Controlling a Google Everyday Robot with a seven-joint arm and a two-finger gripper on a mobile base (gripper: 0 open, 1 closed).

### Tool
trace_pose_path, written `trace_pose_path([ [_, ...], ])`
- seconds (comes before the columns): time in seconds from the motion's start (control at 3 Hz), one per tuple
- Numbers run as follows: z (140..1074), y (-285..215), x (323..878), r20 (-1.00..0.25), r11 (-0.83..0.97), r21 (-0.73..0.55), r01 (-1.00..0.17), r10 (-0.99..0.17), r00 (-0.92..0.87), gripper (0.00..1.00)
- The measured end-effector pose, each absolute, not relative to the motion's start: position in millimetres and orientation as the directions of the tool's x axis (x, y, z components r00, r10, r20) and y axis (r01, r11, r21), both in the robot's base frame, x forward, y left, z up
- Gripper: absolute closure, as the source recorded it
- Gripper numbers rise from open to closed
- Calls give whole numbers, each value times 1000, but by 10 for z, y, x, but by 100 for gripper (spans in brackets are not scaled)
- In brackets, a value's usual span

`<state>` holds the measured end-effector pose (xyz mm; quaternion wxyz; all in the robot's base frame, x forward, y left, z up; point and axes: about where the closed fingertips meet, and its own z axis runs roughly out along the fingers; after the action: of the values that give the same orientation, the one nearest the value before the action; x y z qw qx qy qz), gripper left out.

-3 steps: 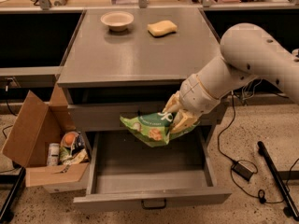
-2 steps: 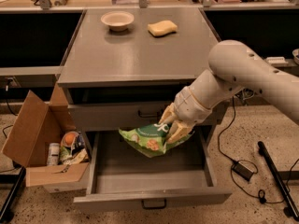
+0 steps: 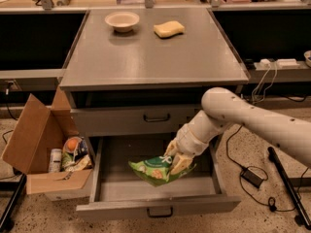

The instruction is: Place green rice chip bag into middle drawer

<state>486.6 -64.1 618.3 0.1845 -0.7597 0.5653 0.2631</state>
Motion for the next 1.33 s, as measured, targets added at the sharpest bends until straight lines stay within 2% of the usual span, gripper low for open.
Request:
trace_pose_path([
  [0.67, 5318, -707, 5056, -610, -189, 109, -976, -788, 85, 100],
  [1.0, 5075, -818, 5091, -619, -137, 129, -982, -785, 28, 84],
  [1.33, 4863, -915, 5109, -628, -98, 141, -985, -778, -13, 61],
])
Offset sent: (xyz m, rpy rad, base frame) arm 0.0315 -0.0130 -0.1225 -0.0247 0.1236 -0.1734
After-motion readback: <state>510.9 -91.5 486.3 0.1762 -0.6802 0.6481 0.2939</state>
